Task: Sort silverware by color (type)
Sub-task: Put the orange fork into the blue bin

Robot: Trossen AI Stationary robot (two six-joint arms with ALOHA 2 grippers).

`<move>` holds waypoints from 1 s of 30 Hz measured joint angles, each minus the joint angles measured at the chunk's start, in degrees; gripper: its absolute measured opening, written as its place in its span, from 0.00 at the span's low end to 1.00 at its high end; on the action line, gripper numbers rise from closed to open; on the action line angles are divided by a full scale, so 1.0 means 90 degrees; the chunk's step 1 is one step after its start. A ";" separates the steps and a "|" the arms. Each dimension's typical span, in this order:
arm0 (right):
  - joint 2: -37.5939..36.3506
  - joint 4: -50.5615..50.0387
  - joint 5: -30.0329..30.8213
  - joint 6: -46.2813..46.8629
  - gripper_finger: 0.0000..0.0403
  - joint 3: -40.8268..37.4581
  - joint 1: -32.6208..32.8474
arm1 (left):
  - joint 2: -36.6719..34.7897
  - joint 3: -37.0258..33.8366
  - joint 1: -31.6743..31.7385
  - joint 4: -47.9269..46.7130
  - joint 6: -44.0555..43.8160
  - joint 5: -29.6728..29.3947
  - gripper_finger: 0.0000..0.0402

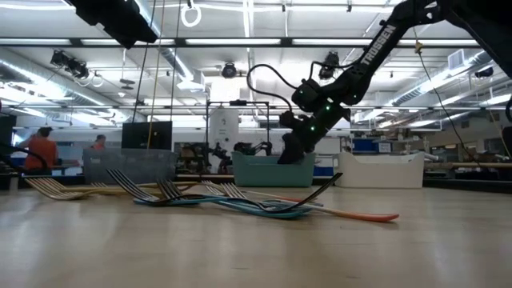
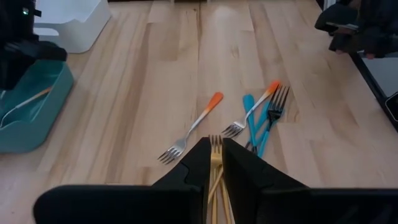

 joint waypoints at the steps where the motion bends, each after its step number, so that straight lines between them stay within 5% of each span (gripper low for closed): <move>1: -0.0002 -0.0009 -0.0015 0.0000 0.04 0.0000 0.0000 | 0.0000 0.0000 0.0000 0.0000 0.0000 0.0000 0.13; 14: -0.0005 -0.0009 -0.0022 0.0051 0.05 0.0000 0.0000 | 0.0002 0.0000 0.0000 -0.0010 0.0019 -0.0007 0.13; 30: -0.0015 0.0090 0.0031 0.0264 0.17 0.0051 0.0000 | 0.0002 0.0000 0.0000 -0.0007 0.0005 -0.0012 0.13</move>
